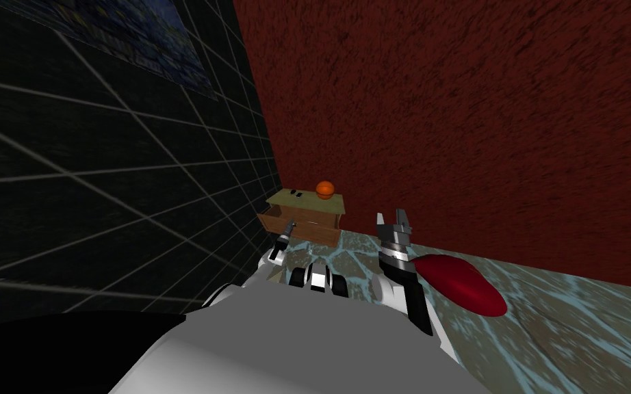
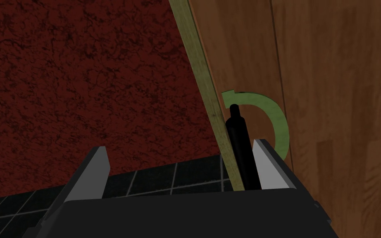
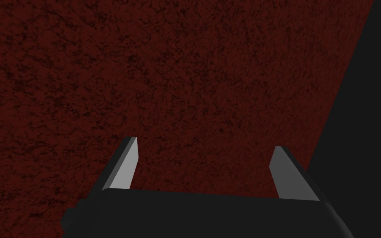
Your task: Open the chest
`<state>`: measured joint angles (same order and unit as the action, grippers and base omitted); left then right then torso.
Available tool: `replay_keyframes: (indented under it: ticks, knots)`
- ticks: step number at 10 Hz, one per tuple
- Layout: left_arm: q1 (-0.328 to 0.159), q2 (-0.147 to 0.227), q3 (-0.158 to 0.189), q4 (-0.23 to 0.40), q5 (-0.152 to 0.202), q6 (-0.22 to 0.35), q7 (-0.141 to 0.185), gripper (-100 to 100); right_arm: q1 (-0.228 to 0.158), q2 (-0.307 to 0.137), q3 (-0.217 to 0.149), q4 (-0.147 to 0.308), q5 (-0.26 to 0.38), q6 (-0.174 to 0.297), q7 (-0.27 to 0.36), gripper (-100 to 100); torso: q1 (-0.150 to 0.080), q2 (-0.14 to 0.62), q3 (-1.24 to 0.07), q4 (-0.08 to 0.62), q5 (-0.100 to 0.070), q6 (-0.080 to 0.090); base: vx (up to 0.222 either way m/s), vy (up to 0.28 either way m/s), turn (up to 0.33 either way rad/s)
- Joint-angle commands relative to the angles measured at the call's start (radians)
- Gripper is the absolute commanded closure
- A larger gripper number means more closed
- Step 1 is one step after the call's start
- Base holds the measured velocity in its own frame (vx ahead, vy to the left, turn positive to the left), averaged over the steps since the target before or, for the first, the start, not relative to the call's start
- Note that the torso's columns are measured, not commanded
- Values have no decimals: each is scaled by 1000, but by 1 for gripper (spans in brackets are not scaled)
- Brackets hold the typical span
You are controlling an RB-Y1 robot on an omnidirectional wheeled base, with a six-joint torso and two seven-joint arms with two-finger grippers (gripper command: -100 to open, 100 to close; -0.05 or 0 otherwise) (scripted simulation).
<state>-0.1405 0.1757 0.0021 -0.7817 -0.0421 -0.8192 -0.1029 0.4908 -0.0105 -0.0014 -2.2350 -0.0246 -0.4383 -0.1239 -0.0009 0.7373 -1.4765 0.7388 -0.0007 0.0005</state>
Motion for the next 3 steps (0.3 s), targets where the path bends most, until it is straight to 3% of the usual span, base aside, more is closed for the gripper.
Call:
replay_keyframes:
  ticks: [1, 3]
  knots:
    - [0, 0, 0, 0, 0, 0, 0, 0, 0, 0, 0, 0, 0, 0, 0, 0, 0, 0, 0, 0, 0, 0, 0, 0, 0]
    - [0, 0, 0, 0, 0, 0, 1, 0, 0, 0, 0, 0, 0, 0, 0, 0, 0, 1, 0, -1, 0, 0, 0, 0, 0]
